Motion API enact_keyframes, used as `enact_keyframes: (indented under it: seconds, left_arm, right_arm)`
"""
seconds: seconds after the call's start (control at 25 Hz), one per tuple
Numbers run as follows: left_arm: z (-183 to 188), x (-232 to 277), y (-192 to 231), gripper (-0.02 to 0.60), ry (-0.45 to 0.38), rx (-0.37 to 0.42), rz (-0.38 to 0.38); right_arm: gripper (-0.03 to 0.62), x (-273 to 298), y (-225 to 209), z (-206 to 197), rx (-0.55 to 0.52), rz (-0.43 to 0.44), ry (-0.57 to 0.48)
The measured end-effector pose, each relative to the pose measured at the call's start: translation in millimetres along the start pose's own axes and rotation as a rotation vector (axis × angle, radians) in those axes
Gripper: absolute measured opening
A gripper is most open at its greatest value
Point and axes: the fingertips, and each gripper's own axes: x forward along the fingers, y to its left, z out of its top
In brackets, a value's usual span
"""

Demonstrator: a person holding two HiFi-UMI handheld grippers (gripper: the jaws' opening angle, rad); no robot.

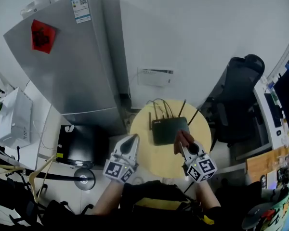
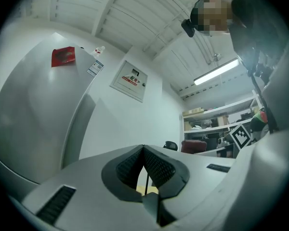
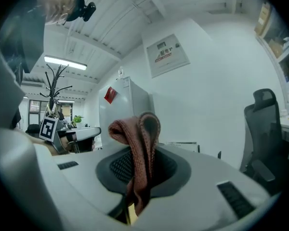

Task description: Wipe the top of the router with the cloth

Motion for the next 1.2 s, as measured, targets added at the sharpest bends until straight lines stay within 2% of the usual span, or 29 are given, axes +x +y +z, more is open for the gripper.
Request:
enact_keyframes:
  seconds: [0.28, 0.52, 0.64, 0.8, 1.0, 1.2]
  left_arm:
    - [-3.1, 34.4, -13.7, -0.003, -0.026, 0.032, 0.139]
    - [-20.5, 41.3, -29.0, -0.003, -0.036, 0.045, 0.245]
    - [-32.5, 52.9, -21.2, -0.003, -0.016, 0.051, 0.249]
    - [-36.5, 62.1, -0.8, -0.003, -0.006, 0.025, 0.206]
    - [-47.2, 63.2, 25.9, -0.003, 0.045, 0.041, 0.162]
    - [-53.2, 64.7, 52.0, -0.003, 0.067, 0.05, 0.18]
  right_arm:
    - [0.058, 38.0, -52.6, -5.6, 0.023, 0.112, 0.079]
    - [0.058, 51.2, -67.5, -32.0, 0.042, 0.261, 0.178]
    - [0.058, 65.5, -73.8, -39.1, 0.053, 0.267, 0.194]
    - [0.06, 89.9, -72.4, -43.1, 0.121, 0.261, 0.164]
    - [0.06, 122.4, -60.7, -63.8, 0.111, 0.257, 0.232]
    - [0.058, 144.7, -59.5, -85.7, 0.151, 0.255, 0.32]
